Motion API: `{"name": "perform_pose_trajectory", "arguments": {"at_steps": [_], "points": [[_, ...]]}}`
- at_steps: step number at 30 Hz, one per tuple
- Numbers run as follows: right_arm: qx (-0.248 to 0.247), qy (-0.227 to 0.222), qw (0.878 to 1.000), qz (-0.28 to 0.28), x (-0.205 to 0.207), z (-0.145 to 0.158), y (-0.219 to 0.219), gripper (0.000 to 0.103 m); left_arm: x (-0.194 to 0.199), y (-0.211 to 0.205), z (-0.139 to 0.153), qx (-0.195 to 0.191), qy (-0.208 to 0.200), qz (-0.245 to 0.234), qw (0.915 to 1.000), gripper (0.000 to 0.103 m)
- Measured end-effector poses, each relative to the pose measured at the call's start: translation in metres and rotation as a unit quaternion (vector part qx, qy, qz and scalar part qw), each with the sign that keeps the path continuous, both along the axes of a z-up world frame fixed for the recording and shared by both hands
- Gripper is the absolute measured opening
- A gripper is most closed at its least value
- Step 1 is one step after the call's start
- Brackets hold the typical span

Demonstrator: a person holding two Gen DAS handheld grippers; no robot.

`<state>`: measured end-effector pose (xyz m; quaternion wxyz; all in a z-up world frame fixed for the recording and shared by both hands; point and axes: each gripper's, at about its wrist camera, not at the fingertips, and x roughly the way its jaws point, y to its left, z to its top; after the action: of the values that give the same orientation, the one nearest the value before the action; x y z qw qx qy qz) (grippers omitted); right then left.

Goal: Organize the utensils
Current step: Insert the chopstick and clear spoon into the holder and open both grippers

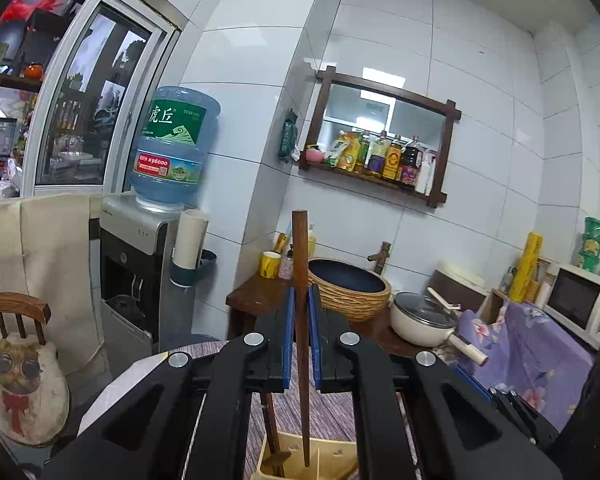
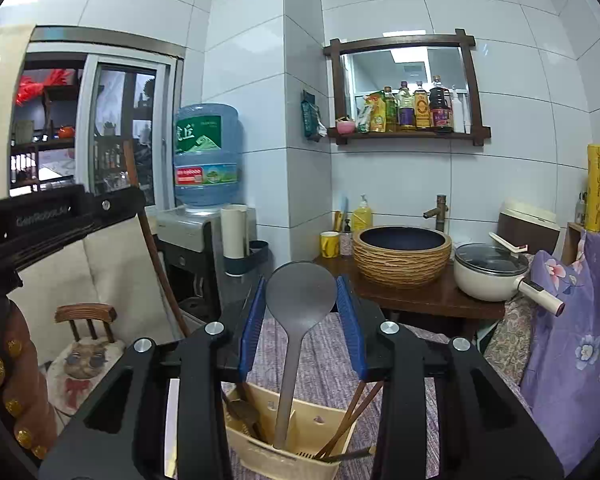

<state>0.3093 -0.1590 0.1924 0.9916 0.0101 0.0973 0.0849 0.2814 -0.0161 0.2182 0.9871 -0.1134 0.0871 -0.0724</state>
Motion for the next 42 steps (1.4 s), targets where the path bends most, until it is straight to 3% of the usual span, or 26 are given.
{"name": "perform_pose_trajectory", "arguments": {"at_steps": [9, 21, 28, 30, 35, 38, 42], "points": [[-0.036, 0.015, 0.999, -0.007, 0.017, -0.057, 0.013, 0.037, 0.017, -0.003, -0.06, 0.007, 0.047, -0.008, 0.9988, 0.008], [-0.085, 0.042, 0.996, 0.003, 0.008, -0.105, 0.027, 0.037, 0.015, -0.005, -0.105, 0.025, 0.095, -0.021, 0.995, 0.008], [-0.092, 0.057, 0.994, 0.005, 0.007, -0.12, 0.025, 0.038, 0.017, 0.001, -0.114, 0.023, 0.114, -0.028, 0.9928, 0.009], [-0.091, 0.057, 0.994, 0.007, 0.005, -0.12, 0.022, 0.042, 0.012, 0.005, -0.112, 0.018, 0.112, -0.026, 0.9932, 0.014], [-0.09, 0.033, 0.995, 0.016, -0.022, -0.118, 0.018, 0.058, -0.014, 0.019, -0.108, -0.003, 0.097, -0.016, 0.9952, 0.053], [-0.095, 0.028, 0.995, 0.024, -0.042, -0.121, 0.016, 0.06, -0.032, 0.027, -0.112, -0.001, 0.102, -0.004, 0.9948, 0.066], [-0.099, 0.049, 0.994, 0.026, -0.064, -0.133, 0.01, 0.06, -0.049, 0.033, -0.131, 0.01, 0.128, 0.004, 0.9917, 0.074]]}}
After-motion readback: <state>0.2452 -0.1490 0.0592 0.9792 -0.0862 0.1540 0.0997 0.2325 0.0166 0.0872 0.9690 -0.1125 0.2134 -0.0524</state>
